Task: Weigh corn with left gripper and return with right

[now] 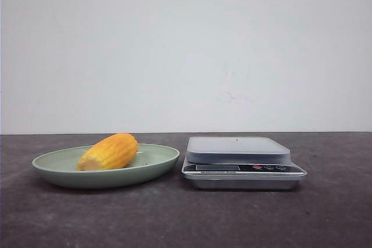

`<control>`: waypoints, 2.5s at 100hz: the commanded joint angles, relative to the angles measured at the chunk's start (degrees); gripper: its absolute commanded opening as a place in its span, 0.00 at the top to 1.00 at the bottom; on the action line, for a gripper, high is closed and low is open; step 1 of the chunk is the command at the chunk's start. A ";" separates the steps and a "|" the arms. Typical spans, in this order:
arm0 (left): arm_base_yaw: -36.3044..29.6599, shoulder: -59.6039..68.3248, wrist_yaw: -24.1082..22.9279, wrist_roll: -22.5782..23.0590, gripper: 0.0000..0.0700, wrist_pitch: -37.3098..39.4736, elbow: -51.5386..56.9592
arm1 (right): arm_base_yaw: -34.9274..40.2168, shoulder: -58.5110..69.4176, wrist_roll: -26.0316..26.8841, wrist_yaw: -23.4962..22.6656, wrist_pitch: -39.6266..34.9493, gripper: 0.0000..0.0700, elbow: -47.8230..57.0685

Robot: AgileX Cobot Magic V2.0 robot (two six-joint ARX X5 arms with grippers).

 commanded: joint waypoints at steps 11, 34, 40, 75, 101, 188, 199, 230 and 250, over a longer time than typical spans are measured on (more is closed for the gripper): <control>0.04 -0.07 0.20 0.70 0.96 -0.35 -0.98 | 0.02 -0.02 2.05 -1.20 -0.15 0.98 -0.13; 0.04 -0.07 0.20 0.70 0.96 -0.13 -0.98 | 0.02 -0.02 2.82 -1.75 -0.57 0.98 -0.13; 0.04 -0.07 0.22 -0.22 0.96 -0.15 -0.98 | 0.02 -0.02 2.82 -1.68 -0.55 0.98 -0.13; 0.02 -0.04 4.07 -9.51 0.98 2.62 1.05 | 0.02 0.15 10.88 -4.81 -1.79 0.99 4.11; 0.04 11.67 3.89 -11.47 0.98 0.83 19.74 | 0.02 12.41 12.68 -4.85 -7.54 1.00 25.11; -20.35 64.52 10.60 -4.98 0.40 -0.48 47.50 | 2.56 40.98 9.94 -19.82 -21.24 0.37 58.36; -23.15 72.52 7.78 -4.57 0.38 2.51 47.50 | 2.69 40.98 9.90 -19.82 -21.24 0.37 58.36; -26.08 86.71 5.68 -4.81 0.38 4.24 47.50 | 2.69 40.85 9.86 -19.76 -22.49 0.37 58.36; -27.54 90.44 5.20 -4.81 0.39 3.80 47.50 | 2.67 40.85 9.86 -19.76 -22.56 0.37 58.36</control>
